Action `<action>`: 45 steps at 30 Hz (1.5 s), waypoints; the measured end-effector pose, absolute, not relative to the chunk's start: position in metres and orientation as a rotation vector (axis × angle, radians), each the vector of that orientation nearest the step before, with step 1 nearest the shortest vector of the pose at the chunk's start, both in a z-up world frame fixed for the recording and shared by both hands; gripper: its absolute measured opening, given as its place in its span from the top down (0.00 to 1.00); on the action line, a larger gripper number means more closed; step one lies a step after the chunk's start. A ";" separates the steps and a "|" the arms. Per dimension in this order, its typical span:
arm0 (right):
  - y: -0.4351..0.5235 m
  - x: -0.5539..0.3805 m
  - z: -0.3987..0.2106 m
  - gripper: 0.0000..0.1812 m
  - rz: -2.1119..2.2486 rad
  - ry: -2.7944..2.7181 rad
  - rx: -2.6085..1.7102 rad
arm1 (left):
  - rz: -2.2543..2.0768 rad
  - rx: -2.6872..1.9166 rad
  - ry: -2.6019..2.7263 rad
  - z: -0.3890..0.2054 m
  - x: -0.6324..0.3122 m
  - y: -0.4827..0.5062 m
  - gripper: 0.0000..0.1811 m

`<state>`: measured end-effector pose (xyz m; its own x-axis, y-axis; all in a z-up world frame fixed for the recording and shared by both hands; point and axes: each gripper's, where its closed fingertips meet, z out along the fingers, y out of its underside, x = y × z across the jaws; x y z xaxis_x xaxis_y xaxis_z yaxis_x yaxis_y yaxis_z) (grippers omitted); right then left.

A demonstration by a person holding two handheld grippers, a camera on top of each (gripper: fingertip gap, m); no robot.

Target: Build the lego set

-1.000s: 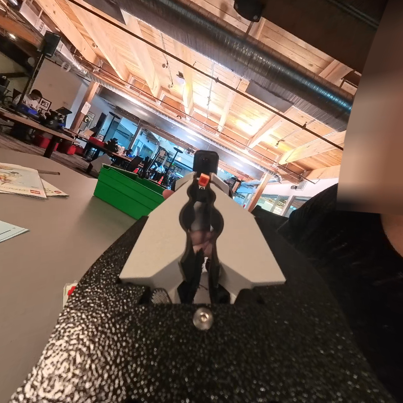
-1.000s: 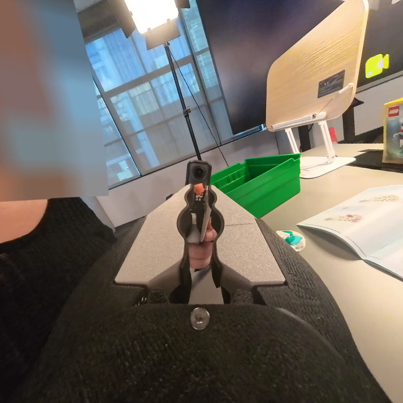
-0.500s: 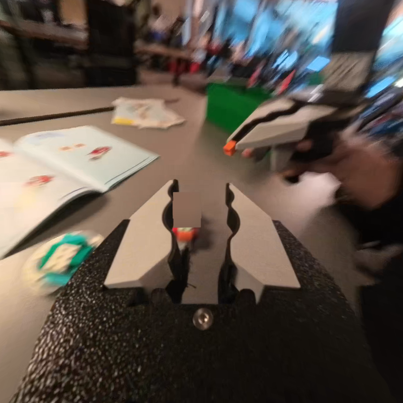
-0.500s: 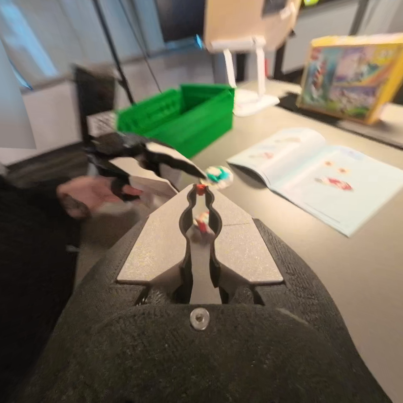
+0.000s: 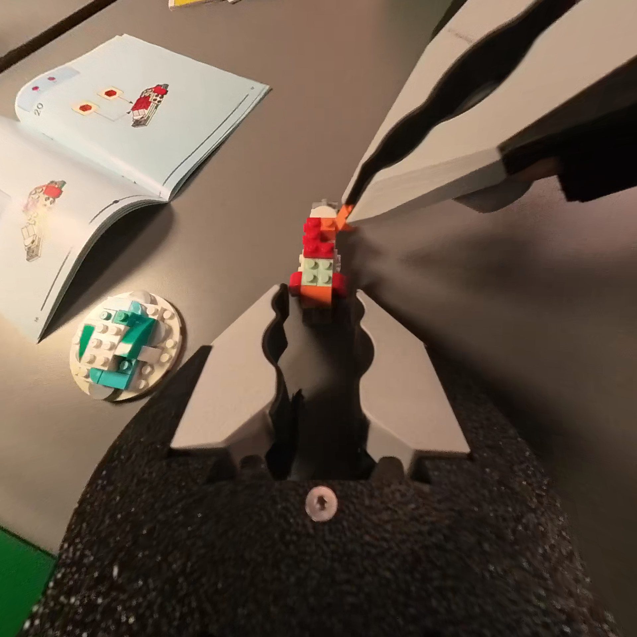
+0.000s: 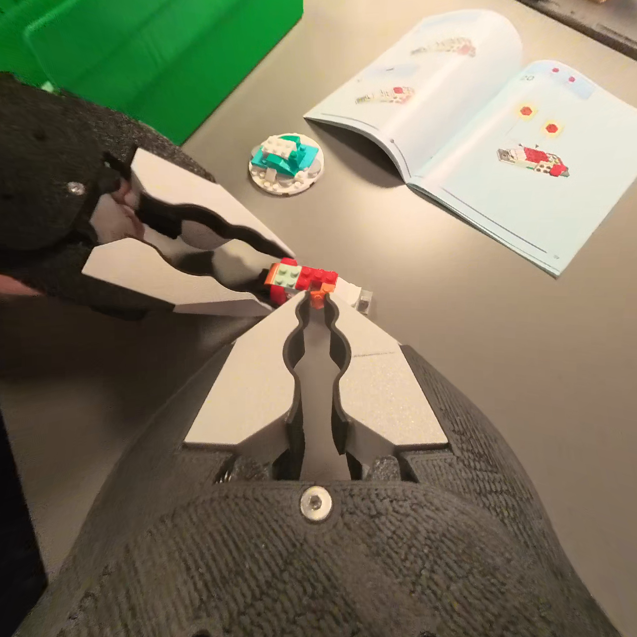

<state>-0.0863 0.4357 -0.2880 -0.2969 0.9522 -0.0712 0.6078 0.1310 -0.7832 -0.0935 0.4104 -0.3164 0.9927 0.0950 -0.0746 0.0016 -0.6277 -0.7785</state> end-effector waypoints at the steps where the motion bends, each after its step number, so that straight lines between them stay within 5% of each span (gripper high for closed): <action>1: 0.435 -0.087 -0.289 0.96 1.013 -1.970 -1.510 | 0.157 -2.249 -0.058 -0.316 -0.093 0.411 0.83; 45: 0.430 -0.098 -0.291 0.94 1.104 -1.842 -1.494 | 0.207 -2.221 -0.052 -0.313 -0.088 0.418 0.83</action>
